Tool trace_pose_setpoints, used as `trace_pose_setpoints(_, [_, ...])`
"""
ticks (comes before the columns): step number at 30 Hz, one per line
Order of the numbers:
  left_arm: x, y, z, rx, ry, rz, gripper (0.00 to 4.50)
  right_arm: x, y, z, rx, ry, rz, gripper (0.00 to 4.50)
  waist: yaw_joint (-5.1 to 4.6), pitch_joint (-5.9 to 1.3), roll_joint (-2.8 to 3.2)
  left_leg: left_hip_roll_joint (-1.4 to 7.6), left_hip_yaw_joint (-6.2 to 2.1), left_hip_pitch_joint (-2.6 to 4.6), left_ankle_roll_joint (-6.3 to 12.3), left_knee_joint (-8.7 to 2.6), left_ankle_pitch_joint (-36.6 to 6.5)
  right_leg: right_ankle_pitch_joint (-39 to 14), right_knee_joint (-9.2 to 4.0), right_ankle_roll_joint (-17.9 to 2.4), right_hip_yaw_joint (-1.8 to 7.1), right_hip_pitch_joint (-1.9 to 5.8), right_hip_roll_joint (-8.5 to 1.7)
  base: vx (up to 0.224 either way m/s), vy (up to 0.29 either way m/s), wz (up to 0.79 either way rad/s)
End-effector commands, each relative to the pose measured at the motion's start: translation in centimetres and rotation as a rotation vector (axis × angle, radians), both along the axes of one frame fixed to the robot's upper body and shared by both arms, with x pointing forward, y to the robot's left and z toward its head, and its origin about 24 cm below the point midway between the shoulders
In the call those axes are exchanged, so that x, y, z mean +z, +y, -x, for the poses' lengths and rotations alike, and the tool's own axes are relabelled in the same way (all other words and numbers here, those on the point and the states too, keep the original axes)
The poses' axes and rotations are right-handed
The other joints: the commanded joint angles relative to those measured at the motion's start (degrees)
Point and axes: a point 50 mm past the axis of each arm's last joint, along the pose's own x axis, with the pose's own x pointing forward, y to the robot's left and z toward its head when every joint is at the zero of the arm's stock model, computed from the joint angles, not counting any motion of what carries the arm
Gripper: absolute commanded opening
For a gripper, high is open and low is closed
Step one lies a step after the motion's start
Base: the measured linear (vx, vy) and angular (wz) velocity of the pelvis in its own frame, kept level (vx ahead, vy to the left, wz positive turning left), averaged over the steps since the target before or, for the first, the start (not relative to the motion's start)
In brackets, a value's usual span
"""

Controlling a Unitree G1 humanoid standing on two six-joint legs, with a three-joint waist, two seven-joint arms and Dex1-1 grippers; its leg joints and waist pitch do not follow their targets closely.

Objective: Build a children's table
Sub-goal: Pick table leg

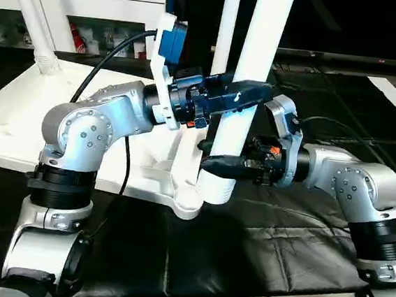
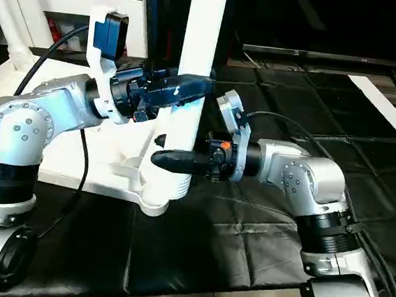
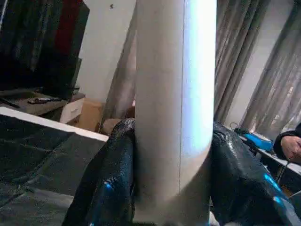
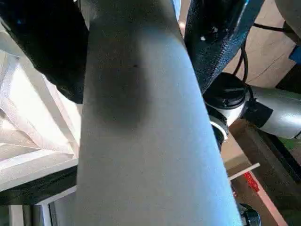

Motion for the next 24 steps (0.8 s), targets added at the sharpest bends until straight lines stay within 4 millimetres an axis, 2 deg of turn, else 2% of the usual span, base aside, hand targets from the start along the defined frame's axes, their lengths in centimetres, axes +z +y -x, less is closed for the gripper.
trace_pose_setpoints(1, [1.0, -0.9, 0.4, -0.041, -0.044, 0.002, 1.83, 0.0, 0.1, 0.0, -0.005, -0.002, 0.020, 2.43, 0.22, -5.00, -0.36, 0.82, 0.14, 0.06, 0.69, -3.28, -5.2, -12.6, -3.71, -8.7, 2.86, 4.02, -3.38, 0.000, 0.000, 0.00])
trace_pose_setpoints(2, [1.0, -1.0, 0.5, -0.042, -0.045, 0.002, 1.83, -0.2, 0.2, 0.0, -0.008, 0.000, 0.021, 2.23, 0.22, -5.00, -0.35, 0.84, 0.12, 0.06, 0.66, -3.29, -5.2, -12.5, -3.69, -8.7, 2.85, 4.02, -3.38, 0.000, 0.000, 0.00])
trace_pose_setpoints(6, [0.9, -1.3, 0.4, -0.011, -0.033, -0.009, 1.83, -0.4, 0.3, 0.0, -0.015, 0.003, 0.022, 2.10, 0.22, -5.02, -0.32, 0.83, 0.12, 0.07, 0.59, -3.25, -5.2, -12.3, -3.68, -8.8, 2.85, 4.02, -3.36, 0.000, 0.000, 0.00])
trace_pose_setpoints(8, [0.8, -1.4, 0.3, -0.008, -0.017, -0.008, 2.38, -0.5, 0.3, 0.0, -0.019, 0.003, 0.023, 2.04, 0.23, -5.01, -0.35, 0.81, 0.13, 0.03, 0.66, -3.23, -5.2, -12.2, -3.67, -8.9, 2.85, 4.03, -3.34, 0.000, 0.000, 0.00])
trace_pose_setpoints(16, [0.8, -1.5, 0.3, 0.005, 0.032, 0.022, 2.97, -0.9, 0.4, 0.1, -0.043, 0.005, 0.020, 1.94, 0.27, -5.02, -0.34, 0.80, 0.08, -0.01, 0.68, -3.23, -5.1, -12.4, -3.73, -8.8, 2.80, 4.07, -3.36, 0.000, 0.000, 0.00])
trace_pose_setpoints(18, [0.8, -1.0, -0.5, 0.088, 0.063, 0.058, 3.32, -0.9, 0.5, 0.0, -0.063, 0.006, 0.006, 1.94, 0.23, -5.04, -0.36, 0.77, 0.11, -0.07, 0.67, -3.18, -5.0, -12.0, -3.72, -8.8, 2.81, 4.08, -3.34, 0.000, 0.000, 0.00])
trace_pose_setpoints(24, [1.1, 0.2, -1.3, 0.162, 0.098, 0.138, 3.43, -1.0, 0.6, 0.0, -0.091, 0.006, -0.015, 1.93, 0.31, -5.07, -0.36, 0.62, 0.11, -0.06, 0.61, -3.13, -5.0, -13.0, -3.89, -7.9, 2.75, 4.09, -3.31, 0.000, 0.000, 0.00])
